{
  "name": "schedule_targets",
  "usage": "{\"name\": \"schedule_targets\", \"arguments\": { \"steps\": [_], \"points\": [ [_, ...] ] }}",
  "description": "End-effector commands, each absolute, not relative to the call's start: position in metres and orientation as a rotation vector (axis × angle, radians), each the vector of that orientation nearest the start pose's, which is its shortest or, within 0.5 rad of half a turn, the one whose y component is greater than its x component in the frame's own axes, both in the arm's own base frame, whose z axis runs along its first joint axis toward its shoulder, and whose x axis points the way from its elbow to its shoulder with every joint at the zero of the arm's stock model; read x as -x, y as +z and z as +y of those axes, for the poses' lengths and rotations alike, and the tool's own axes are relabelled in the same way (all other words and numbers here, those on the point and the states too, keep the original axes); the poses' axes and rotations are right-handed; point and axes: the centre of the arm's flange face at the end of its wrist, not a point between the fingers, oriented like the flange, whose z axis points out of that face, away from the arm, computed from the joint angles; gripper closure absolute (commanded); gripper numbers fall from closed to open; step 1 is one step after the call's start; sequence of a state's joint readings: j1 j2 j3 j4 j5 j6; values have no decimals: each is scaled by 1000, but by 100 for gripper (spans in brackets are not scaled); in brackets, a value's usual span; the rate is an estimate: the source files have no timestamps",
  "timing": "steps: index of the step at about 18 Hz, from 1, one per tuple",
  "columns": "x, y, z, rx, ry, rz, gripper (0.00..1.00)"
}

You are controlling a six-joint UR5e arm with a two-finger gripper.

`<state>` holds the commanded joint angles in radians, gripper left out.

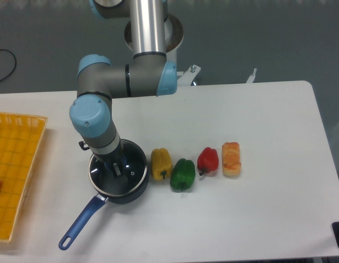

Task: Open the lid

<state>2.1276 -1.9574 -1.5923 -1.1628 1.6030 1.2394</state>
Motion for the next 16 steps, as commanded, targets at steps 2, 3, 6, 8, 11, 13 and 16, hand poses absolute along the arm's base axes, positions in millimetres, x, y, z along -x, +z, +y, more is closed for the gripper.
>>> {"name": "schedule_targets", "arguments": {
  "steps": [2, 3, 6, 8, 11, 13, 16],
  "points": [
    [219, 308, 593, 2978, 48, 1057, 53],
    [220, 310, 593, 2977, 52, 1054, 53],
    [224, 313, 591, 2976, 58, 1049, 53],
    [233, 322, 587, 2969, 78, 1046, 53],
    [242, 330, 581, 2972, 94, 1019, 53],
    [248, 341, 574, 2971, 113, 998, 53],
    [254, 340, 571, 2979, 112, 997, 53]
  ]
}}
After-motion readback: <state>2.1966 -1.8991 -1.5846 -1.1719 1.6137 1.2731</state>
